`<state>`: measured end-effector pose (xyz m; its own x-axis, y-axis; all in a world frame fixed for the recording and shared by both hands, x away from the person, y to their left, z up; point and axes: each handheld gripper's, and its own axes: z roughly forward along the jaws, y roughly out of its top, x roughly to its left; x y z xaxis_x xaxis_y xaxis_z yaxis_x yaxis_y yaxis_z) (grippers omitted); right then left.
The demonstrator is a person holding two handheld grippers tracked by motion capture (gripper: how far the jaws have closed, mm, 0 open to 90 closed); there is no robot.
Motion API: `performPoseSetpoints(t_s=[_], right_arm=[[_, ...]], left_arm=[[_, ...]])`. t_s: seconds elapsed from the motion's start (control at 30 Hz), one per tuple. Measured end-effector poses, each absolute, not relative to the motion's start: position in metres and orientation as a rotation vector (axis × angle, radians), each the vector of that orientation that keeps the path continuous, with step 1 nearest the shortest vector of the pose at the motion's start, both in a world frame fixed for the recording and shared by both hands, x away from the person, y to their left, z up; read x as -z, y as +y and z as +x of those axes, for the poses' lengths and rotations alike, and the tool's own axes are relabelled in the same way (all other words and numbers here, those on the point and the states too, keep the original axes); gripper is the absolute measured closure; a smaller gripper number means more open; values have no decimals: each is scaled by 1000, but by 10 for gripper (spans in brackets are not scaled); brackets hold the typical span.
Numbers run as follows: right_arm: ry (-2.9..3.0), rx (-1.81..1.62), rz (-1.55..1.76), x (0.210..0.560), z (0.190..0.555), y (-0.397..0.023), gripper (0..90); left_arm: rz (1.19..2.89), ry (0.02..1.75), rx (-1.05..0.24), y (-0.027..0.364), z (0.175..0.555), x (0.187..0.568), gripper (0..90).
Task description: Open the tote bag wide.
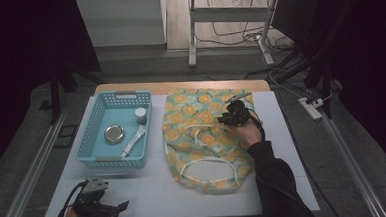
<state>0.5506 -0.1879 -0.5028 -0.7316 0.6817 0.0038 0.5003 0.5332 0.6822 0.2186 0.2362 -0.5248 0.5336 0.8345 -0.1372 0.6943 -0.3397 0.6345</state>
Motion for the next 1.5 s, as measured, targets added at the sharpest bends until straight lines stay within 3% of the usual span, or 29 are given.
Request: performPoseSetpoints(t_s=[0.8, 1.03, 1.5], right_arm=[[2589, -1095, 943, 461, 497, -194, 71], [2645, -1090, 874, 465, 471, -191, 2], [2691, -979, 783, 498, 444, -171, 0]], left_arm=[[2125, 1233, -284, 236, 218, 525, 11], [2125, 1231, -285, 235, 218, 525, 11], [2125, 1228, -285, 235, 218, 525, 11]])
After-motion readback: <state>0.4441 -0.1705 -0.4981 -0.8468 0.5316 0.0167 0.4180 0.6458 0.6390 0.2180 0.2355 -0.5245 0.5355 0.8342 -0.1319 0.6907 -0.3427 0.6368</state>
